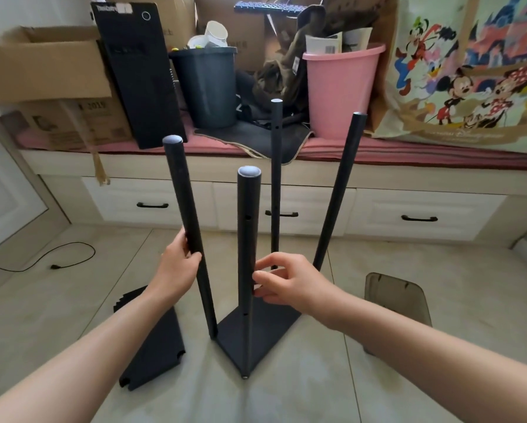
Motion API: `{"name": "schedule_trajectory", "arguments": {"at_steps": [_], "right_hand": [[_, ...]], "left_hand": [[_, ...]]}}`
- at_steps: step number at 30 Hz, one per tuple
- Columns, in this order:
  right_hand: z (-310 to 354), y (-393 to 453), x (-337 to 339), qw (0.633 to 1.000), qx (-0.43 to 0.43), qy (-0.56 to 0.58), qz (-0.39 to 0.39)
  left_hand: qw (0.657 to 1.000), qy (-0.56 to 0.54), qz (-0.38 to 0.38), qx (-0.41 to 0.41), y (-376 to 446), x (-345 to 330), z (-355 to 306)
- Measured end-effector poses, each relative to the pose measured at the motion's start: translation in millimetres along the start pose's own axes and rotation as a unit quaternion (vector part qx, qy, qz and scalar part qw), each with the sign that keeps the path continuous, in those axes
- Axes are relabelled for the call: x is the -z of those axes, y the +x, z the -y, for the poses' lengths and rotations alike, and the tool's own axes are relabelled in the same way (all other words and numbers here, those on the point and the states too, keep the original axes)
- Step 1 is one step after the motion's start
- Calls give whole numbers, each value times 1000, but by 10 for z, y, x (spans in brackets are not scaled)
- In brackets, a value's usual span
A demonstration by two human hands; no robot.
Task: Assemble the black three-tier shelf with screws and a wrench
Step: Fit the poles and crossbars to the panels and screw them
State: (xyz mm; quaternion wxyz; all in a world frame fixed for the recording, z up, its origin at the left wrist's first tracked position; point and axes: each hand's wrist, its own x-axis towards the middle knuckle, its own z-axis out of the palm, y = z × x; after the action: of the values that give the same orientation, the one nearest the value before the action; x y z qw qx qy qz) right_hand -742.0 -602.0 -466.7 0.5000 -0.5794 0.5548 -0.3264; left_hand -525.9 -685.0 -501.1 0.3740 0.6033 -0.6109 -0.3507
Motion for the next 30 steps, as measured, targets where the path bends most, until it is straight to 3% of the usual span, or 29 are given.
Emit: {"name": "schedule_trajectory", "arguments": {"at_steps": [4, 9, 16, 22, 30], "right_hand": [[-80, 108, 178, 997, -42, 64, -11], [-249, 341, 631, 984, -78, 76, -138], [-524, 693, 1094, 959, -116, 43, -254], [-674, 934, 1199, 956, -121, -23, -265], [-649, 1106, 1208, 962, -50, -27, -267]], "left_hand": [[999, 6, -3, 32, -129, 47, -85], [999, 22, -17, 25, -433, -89, -229], [987, 12, 157, 27, -614, -208, -340], [985, 41, 163, -27, -677, -230, -366], [987, 71, 134, -60, -665, -239, -340]]}}
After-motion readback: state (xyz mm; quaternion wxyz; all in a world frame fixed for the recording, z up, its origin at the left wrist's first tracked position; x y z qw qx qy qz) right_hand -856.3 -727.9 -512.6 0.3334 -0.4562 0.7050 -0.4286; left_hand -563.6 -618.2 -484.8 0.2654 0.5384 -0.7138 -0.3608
